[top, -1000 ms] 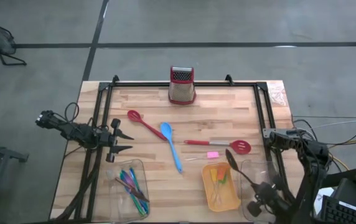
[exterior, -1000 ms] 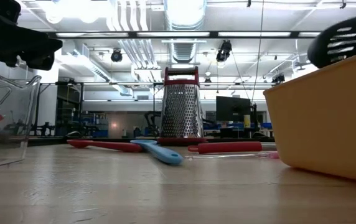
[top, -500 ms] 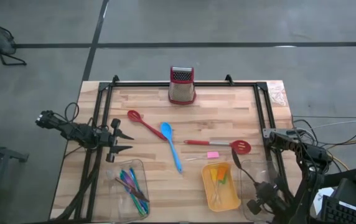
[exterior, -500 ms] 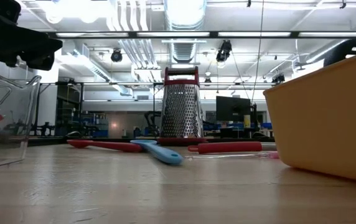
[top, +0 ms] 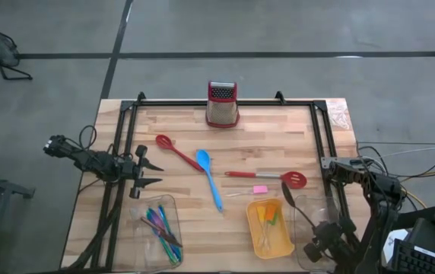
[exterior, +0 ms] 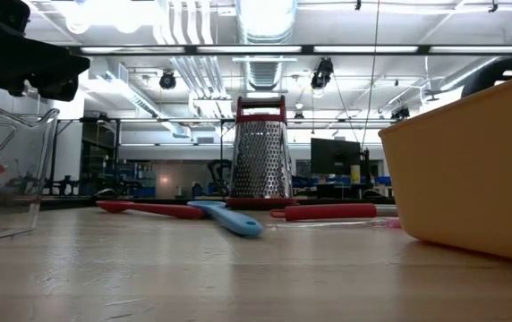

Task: Pick & Place Kitchen Items
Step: Put the black serving spoon into the right transparent bin

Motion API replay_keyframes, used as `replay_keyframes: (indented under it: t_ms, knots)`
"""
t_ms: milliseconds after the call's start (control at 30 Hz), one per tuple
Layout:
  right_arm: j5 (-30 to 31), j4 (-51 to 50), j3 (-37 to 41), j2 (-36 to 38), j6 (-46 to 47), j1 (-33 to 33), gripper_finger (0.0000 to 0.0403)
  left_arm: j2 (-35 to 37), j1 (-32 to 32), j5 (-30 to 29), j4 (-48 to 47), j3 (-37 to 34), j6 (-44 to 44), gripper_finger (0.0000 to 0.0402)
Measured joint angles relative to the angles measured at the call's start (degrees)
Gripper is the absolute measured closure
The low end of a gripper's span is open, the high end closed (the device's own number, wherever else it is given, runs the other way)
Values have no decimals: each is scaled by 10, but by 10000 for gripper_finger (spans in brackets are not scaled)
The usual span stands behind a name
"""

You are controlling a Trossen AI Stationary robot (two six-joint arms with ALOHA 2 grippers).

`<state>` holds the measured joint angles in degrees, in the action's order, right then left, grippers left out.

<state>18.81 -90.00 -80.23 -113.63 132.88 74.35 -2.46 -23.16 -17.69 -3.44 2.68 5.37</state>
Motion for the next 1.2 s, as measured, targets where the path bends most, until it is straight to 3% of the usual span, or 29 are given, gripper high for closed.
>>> replay_keyframes:
  t_ms: [133, 267, 600, 1200]
  knots:
    - [10, 0, 0, 13, 2, -6, 218, 0, 0, 0, 0, 0, 0, 243]
    - [64, 0, 1, 27, -13, -11, 212, 0, 0, 0, 0, 0, 0, 243]
    - [159, 0, 33, 60, -46, -28, 232, 0, 0, 0, 0, 0, 0, 243]
    - [155, 46, 65, 59, -101, -73, 270, 0, 0, 0, 0, 0, 0, 243]
